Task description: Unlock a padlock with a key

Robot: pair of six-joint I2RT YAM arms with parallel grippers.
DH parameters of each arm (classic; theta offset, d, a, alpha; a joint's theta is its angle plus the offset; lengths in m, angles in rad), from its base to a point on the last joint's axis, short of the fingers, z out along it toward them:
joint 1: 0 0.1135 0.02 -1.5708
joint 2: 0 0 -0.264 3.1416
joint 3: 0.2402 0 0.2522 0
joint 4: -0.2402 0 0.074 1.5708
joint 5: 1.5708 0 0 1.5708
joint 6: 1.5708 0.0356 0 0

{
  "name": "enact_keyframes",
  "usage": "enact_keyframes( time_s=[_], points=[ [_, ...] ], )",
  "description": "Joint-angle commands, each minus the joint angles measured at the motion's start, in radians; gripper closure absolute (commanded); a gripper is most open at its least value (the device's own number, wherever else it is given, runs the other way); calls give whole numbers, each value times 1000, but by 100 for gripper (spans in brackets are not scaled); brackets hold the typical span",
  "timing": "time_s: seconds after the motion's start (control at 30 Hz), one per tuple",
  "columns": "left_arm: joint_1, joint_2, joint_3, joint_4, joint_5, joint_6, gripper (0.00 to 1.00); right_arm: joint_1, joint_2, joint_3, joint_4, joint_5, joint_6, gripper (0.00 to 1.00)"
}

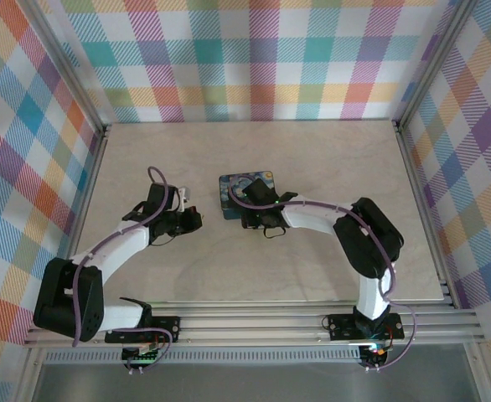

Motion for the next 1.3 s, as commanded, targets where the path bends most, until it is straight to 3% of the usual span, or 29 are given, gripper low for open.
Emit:
enact_keyframes(
  time_s=[0.0, 0.33, 0.9, 1.0, 1.17, 1.27],
  points=[
    [-1, -36, -21, -22, 28, 4, 100, 9, 25, 40, 43, 82, 16, 51],
    [-1, -41, -56, -9, 59, 16, 100, 54, 91, 84, 52, 241, 6, 48],
    [-2, -40, -74, 2, 126, 45, 100, 75, 180, 153, 96, 294, 42, 49],
    [-4, -49, -74, -5, 135, 57, 100, 75, 181, 150, 113, 303, 52, 55],
    [-19, -92, -88, 6, 136, 71, 100, 75, 179, 153, 123, 303, 43, 74],
    [-39, -112, -91, 7, 133, 97, 100, 75, 160, 152, 122, 288, 13, 80]
  ],
)
